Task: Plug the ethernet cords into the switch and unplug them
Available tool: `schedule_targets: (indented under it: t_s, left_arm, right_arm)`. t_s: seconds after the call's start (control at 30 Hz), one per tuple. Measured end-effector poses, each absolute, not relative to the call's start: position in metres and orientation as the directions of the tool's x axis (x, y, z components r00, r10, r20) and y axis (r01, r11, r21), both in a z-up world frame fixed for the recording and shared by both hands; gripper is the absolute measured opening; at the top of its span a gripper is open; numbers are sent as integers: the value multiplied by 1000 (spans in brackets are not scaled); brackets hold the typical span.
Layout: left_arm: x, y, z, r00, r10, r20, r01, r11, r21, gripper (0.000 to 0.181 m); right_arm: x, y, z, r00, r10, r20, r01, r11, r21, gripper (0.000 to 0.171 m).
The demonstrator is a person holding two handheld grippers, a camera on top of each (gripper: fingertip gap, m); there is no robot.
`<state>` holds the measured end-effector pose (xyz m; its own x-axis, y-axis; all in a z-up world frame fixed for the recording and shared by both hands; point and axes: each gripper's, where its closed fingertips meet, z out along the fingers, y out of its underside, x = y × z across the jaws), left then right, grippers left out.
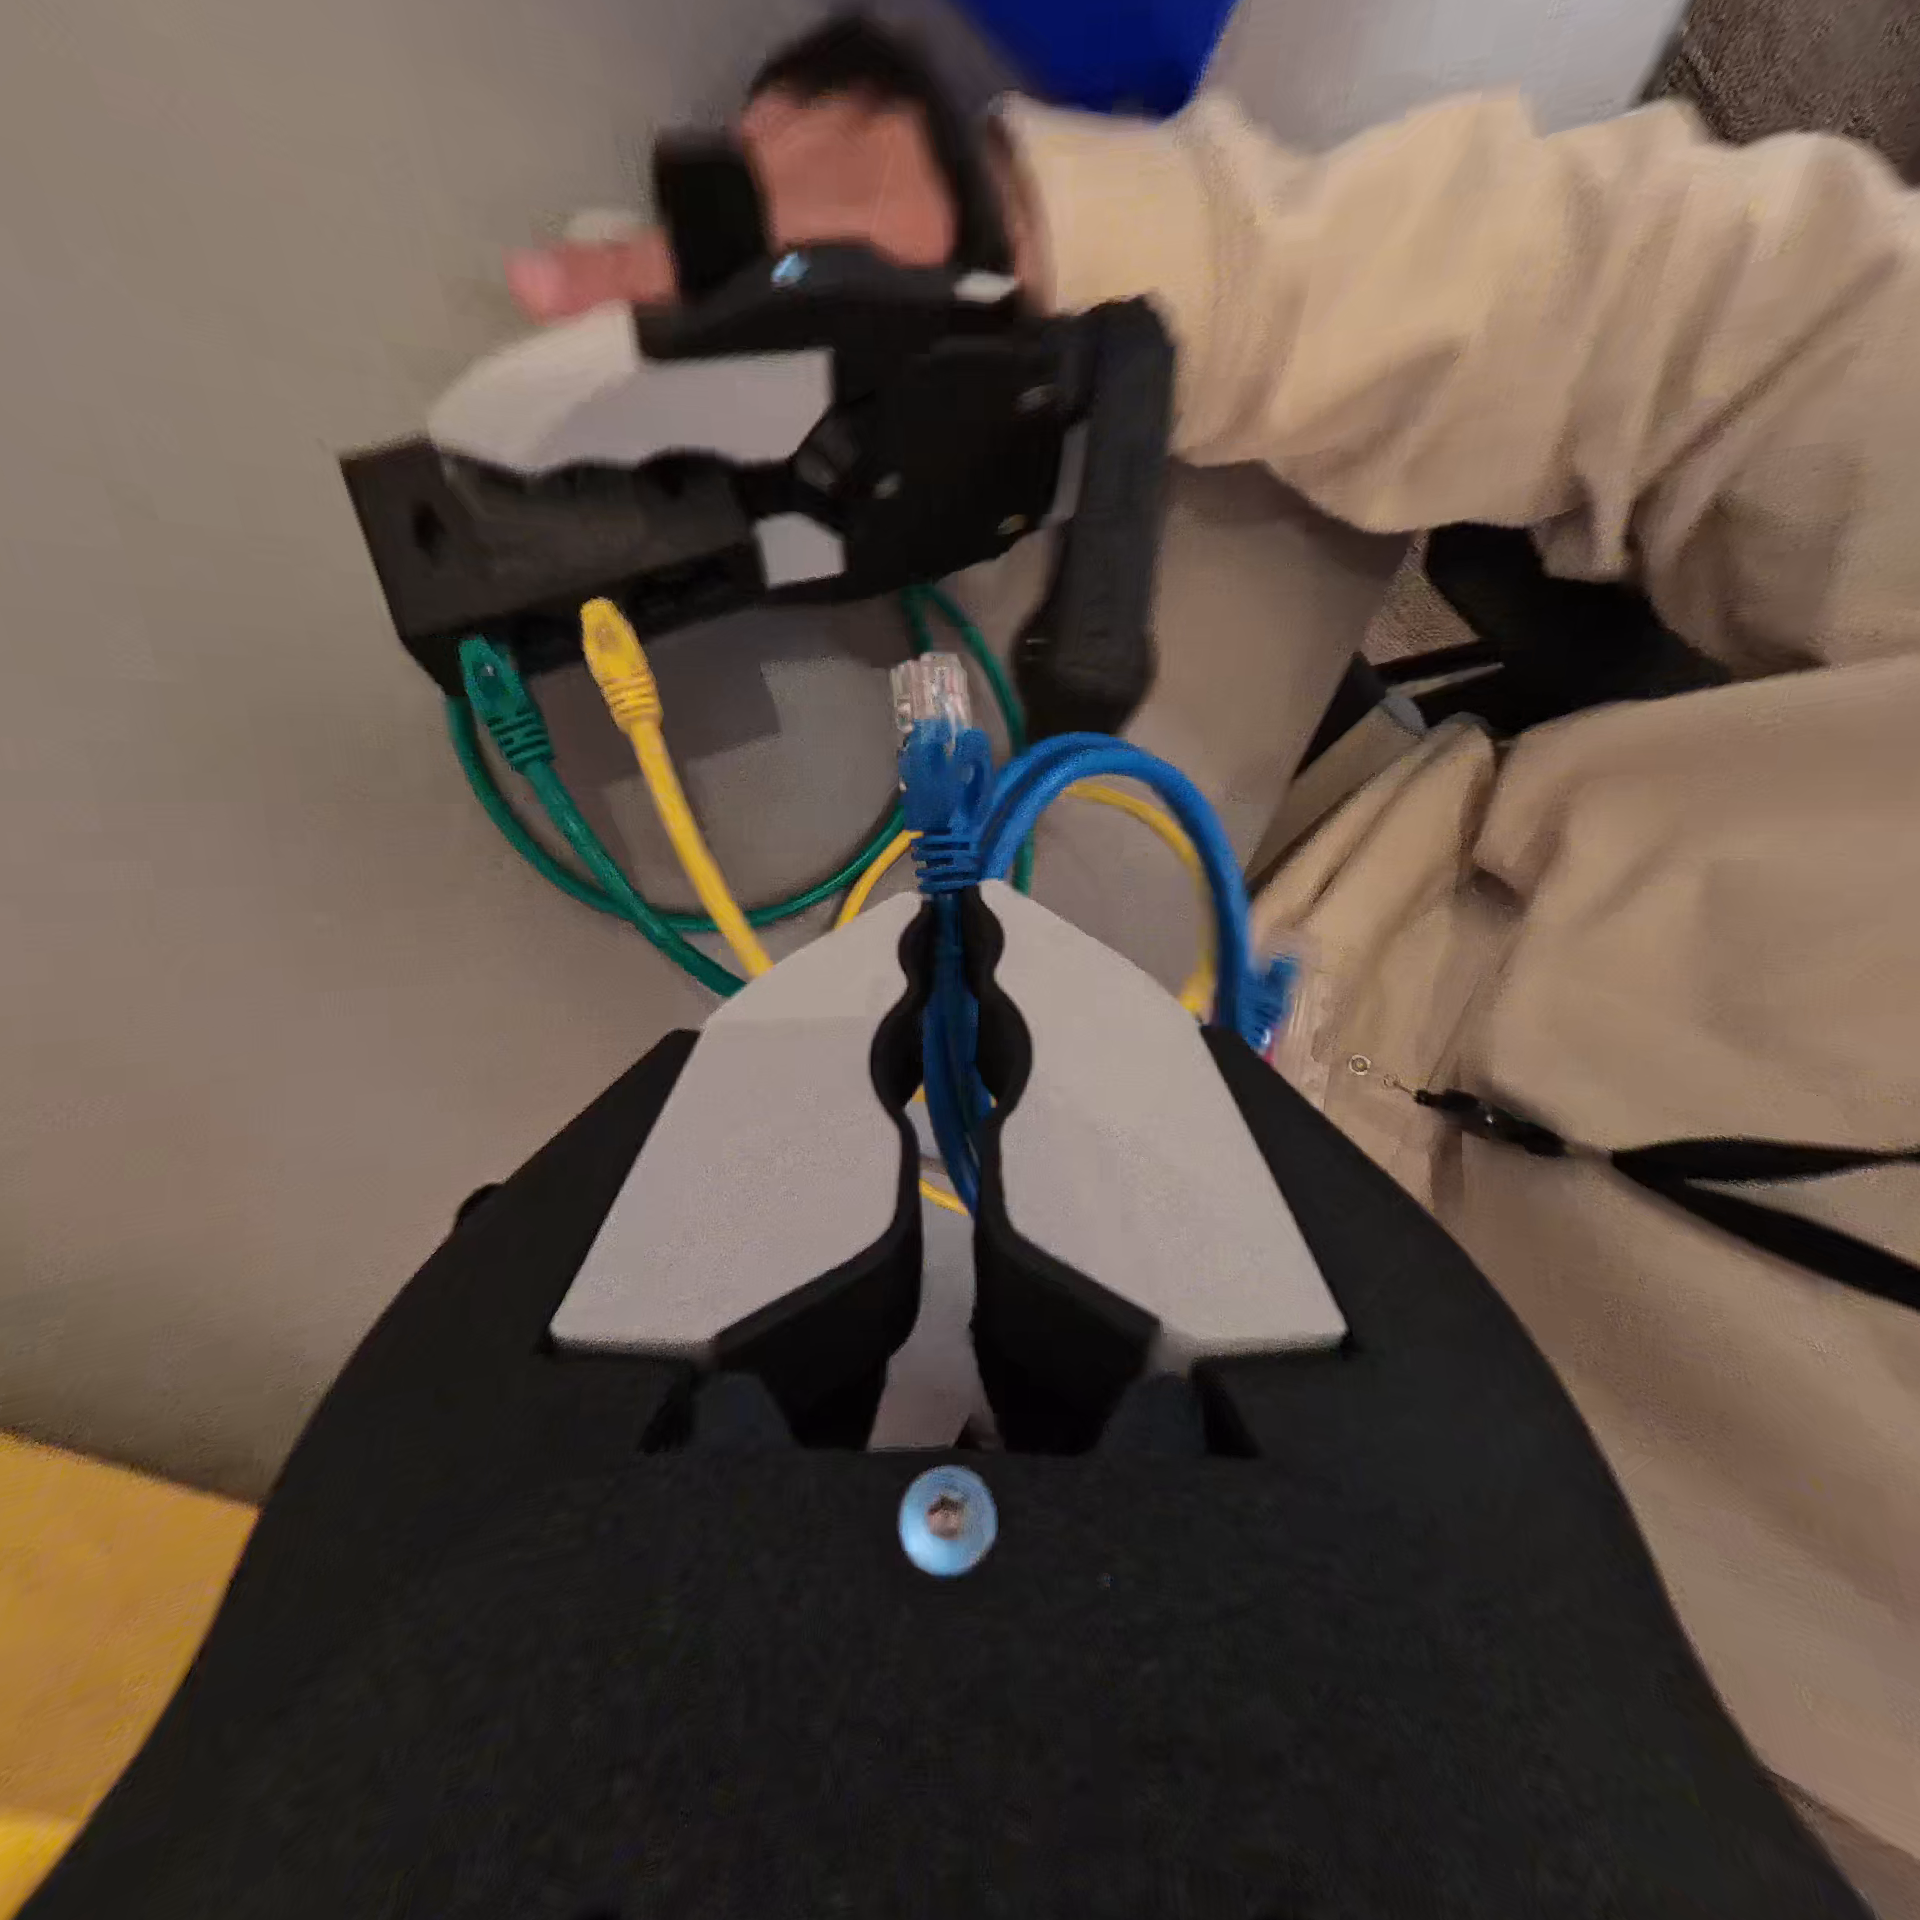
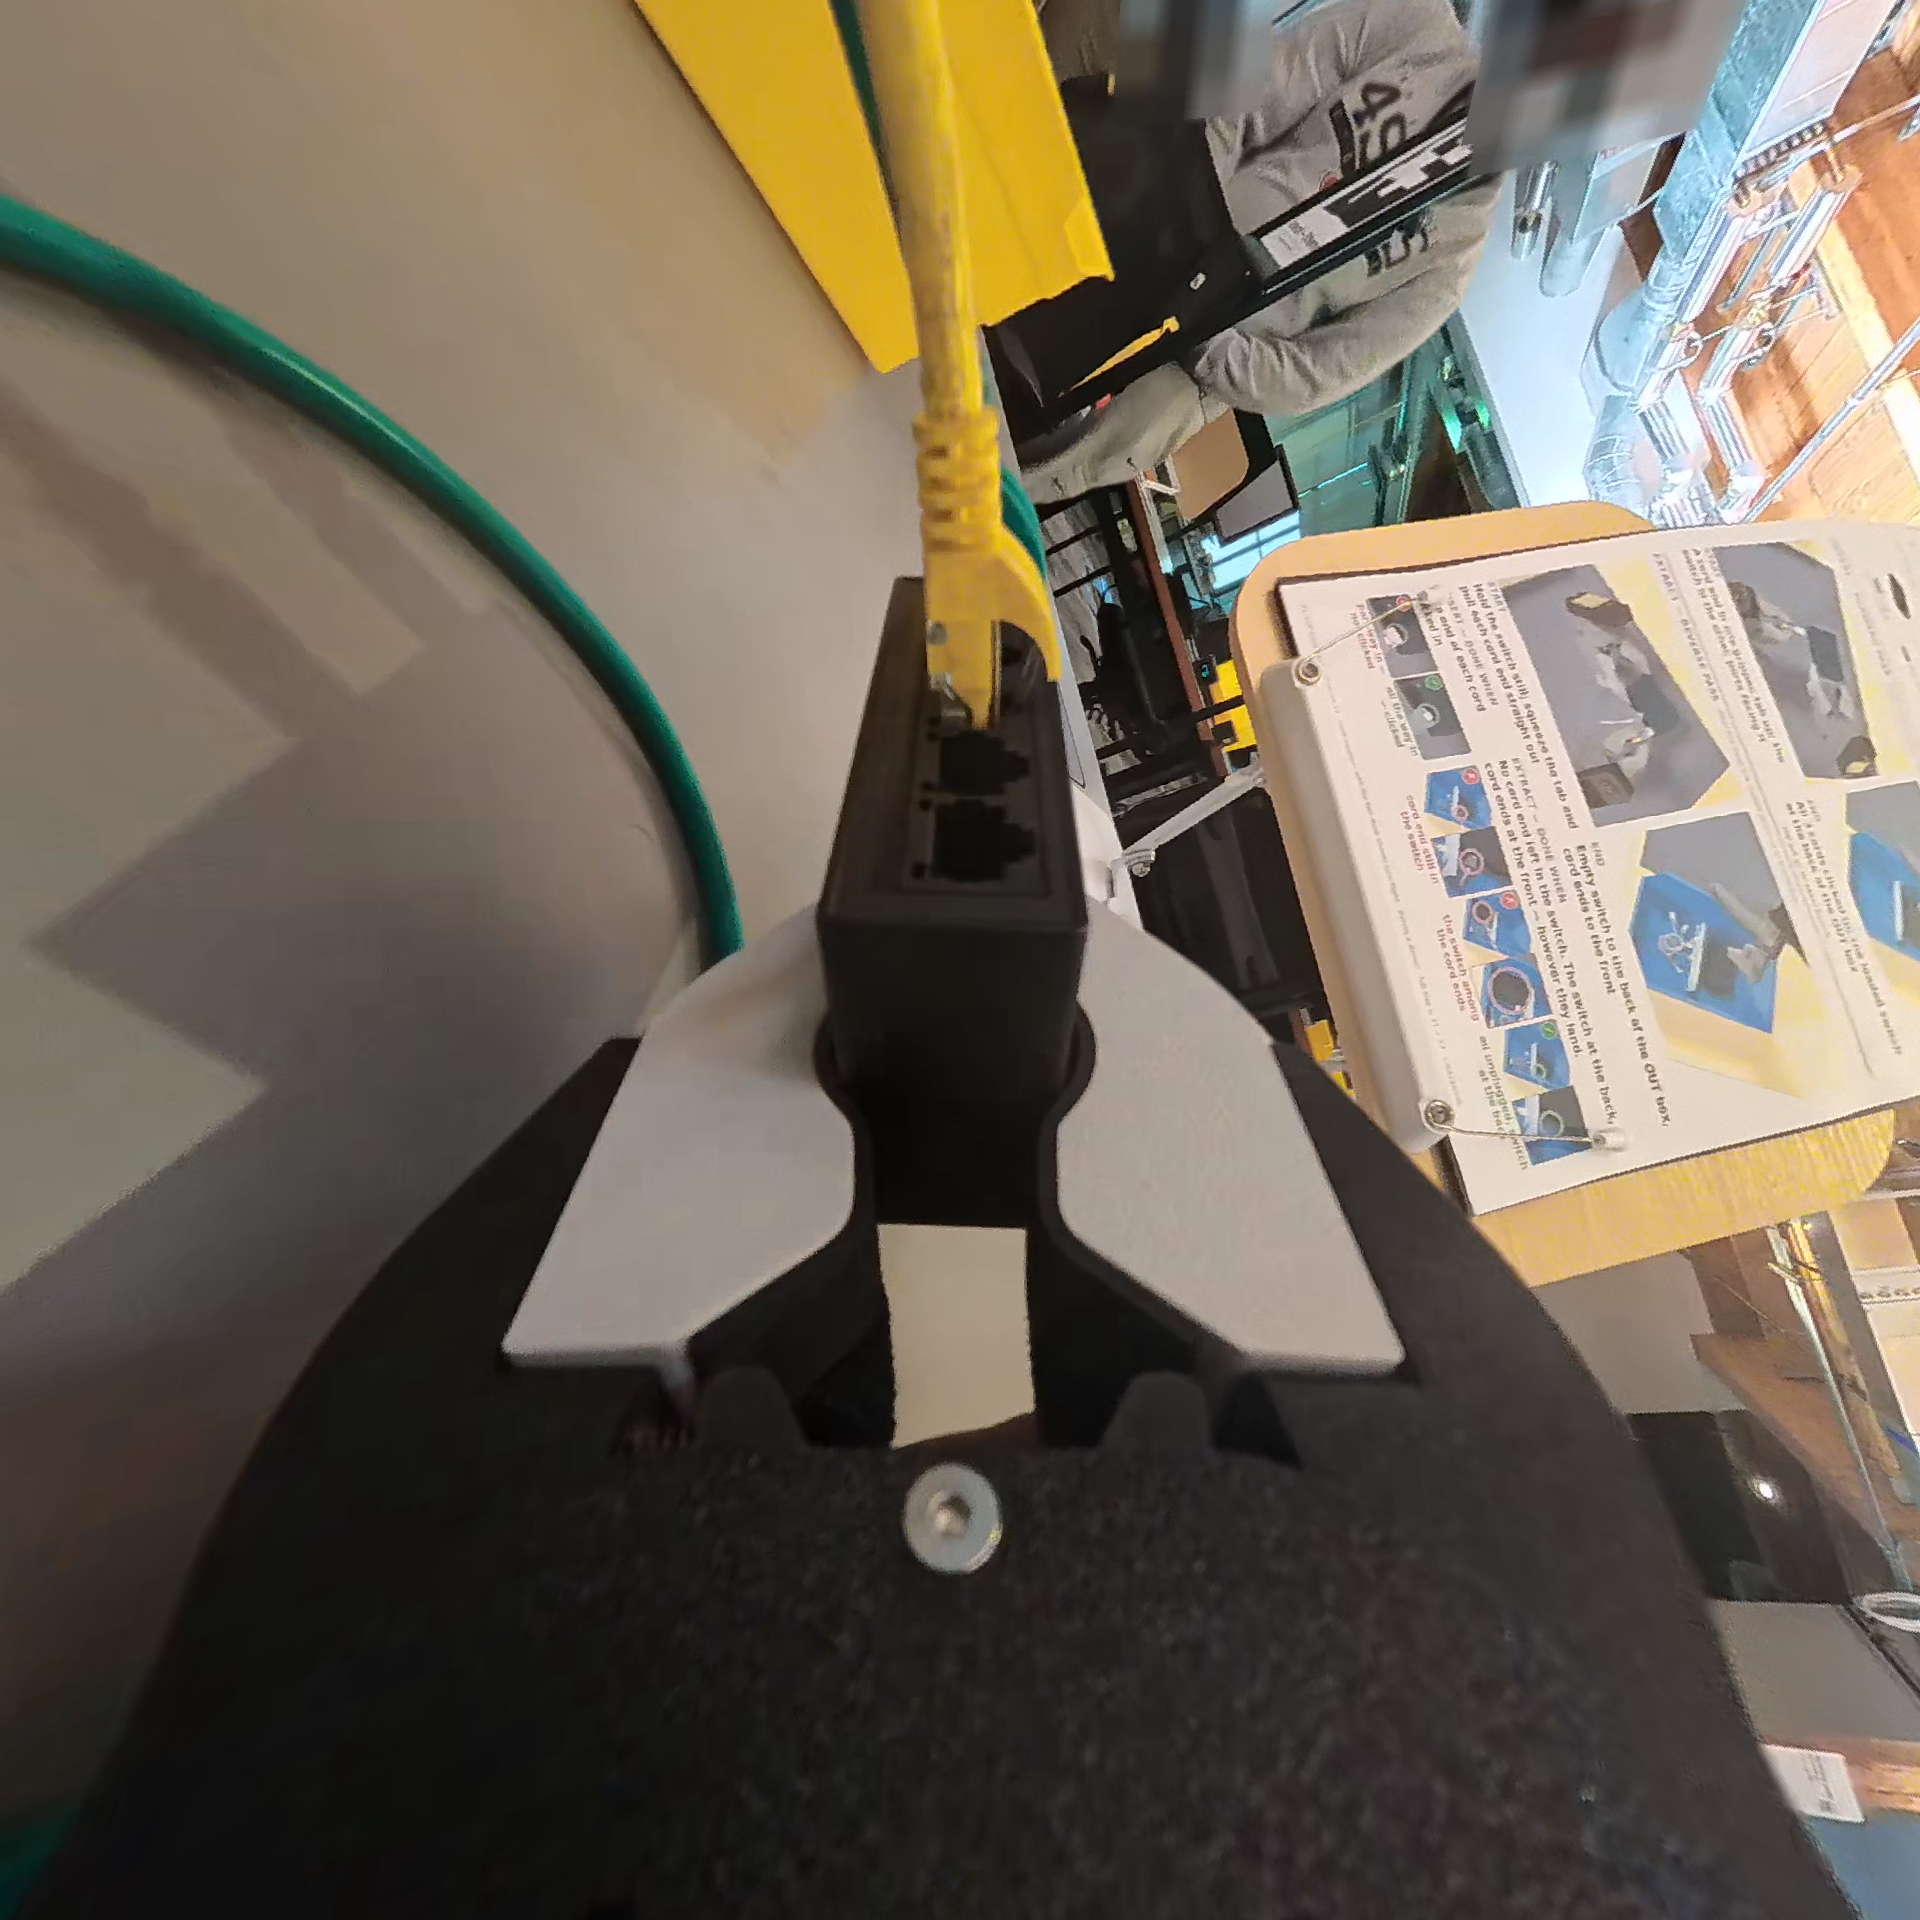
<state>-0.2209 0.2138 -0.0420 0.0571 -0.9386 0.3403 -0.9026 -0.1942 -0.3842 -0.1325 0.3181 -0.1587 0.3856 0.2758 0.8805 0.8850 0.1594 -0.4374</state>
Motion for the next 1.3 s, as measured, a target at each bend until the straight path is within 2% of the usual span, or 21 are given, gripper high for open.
schedule_targets:
  t_s: [0.1,0.23,0.43,0.6,1.0,1.1,1.3]
  left_arm:
    - [-214,229,-103,159,-882,445,-923,-292,-250,5]
    - [-212,245,-134,209,-899,384,-921,-313,-231,4]
    - [-198,250,-119,185,-928,324,-869,-308,-388,4]
    - [-197,237,-133,175,-884,433,-861,-351,-369,4]
    - [-200,239,-137,199,-855,480,-889,-363,-278,4]
    - [-199,243,-133,221,-829,514,-871,-405,-279,4]
    - [-199,246,-132,228,-853,470,-866,-399,-303,4]
  right_arm:
    - [-133,317,-159,369,269,890,892,167,-420,30]
    - [-138,316,-162,332,269,904,904,182,-386,30]
    - [-140,316,-161,354,280,892,893,182,-411,31]
    - [-142,316,-163,340,280,898,898,186,-398,30]
    - [-141,315,-164,320,271,908,909,184,-375,30]
    - [-139,315,-160,312,240,919,913,191,-360,30]
    - [-136,315,-156,266,185,946,935,187,-300,30]
